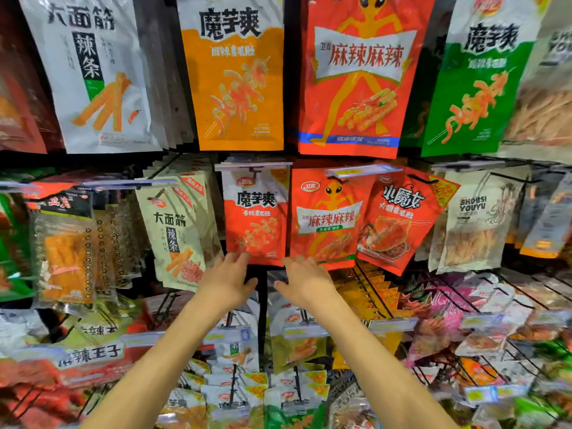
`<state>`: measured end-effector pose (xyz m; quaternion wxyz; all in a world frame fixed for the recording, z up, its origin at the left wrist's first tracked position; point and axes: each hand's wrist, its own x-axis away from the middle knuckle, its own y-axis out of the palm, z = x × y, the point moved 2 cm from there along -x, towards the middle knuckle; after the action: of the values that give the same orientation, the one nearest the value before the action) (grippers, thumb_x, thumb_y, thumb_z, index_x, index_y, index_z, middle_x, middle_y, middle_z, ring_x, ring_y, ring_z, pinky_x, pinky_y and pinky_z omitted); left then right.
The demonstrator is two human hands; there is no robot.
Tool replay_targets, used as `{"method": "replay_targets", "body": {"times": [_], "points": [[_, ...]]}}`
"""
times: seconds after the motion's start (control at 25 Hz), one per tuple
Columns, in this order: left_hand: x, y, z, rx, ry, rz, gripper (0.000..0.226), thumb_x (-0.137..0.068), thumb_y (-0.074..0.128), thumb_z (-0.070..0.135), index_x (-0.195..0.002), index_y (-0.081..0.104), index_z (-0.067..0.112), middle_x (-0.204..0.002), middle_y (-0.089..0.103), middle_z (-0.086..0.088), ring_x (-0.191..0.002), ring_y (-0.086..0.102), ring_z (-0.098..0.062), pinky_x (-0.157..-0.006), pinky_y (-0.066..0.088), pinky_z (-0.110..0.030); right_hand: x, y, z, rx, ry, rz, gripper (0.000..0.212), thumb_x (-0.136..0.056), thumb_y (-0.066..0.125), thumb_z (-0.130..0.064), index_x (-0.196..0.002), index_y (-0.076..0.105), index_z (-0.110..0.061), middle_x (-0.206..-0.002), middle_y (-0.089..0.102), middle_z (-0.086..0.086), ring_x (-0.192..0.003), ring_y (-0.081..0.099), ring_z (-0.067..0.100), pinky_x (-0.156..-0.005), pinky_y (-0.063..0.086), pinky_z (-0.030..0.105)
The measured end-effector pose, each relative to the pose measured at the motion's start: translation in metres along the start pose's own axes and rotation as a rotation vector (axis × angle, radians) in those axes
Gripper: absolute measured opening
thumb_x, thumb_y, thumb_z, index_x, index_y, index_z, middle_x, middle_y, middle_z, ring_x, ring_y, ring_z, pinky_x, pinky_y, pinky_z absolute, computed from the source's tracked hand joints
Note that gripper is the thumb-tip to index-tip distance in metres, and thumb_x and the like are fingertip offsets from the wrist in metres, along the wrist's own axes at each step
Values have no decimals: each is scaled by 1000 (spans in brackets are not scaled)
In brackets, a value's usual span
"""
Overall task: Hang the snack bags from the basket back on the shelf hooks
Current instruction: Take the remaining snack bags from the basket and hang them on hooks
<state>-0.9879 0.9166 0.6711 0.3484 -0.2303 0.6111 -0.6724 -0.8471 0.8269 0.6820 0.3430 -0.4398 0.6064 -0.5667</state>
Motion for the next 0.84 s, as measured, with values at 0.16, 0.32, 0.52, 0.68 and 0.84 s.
{"method": "replay_targets", "body": {"times": [0.16, 0.32, 0.52, 0.68, 0.84], "points": [[21, -4, 20, -101, -59, -30, 63, -95, 48, 51, -149, 30, 23, -144, 43, -9, -135, 35, -35, -103, 42, -47, 34, -5, 24, 86, -65, 114, 61, -99, 48, -46, -148, 35, -12, -150, 39, 15, -139, 34, 35, -108, 34, 49], [35, -4, 48, -184, -82, 4, 61, -96, 45, 52, -148, 32, 22, -141, 46, -9, -131, 41, -35, -101, 42, -49, 62, -11, 56, 79, -99, 135, 59, -100, 48, -44, -147, 38, -11, -150, 39, 15, -138, 35, 35, -108, 33, 50], [41, 4, 89, -279, -111, 0, 59, -98, 42, 49, -148, 31, 20, -141, 45, -8, -131, 41, -32, -98, 42, -43, 84, -14, 111, 67, -76, 146, 61, -98, 47, -51, -145, 41, -14, -146, 44, 13, -136, 38, 33, -106, 36, 50], [34, 6, 110, -42, -87, 42, 61, -99, 43, 50, -150, 28, 20, -137, 50, -7, -127, 45, -32, -93, 48, -43, 86, -28, 151, -18, -29, 276, 46, -99, 48, -40, -134, 52, -10, -138, 52, 14, -133, 41, 35, -103, 43, 49], [19, 7, 109, 211, -137, 155, 65, -97, 44, 54, -150, 27, 19, -132, 53, -10, -122, 48, -32, -85, 51, -43, 70, -40, 170, -214, -11, 442, 44, -97, 52, -37, -132, 52, -10, -130, 56, 11, -121, 50, 33, -92, 50, 45]]}}
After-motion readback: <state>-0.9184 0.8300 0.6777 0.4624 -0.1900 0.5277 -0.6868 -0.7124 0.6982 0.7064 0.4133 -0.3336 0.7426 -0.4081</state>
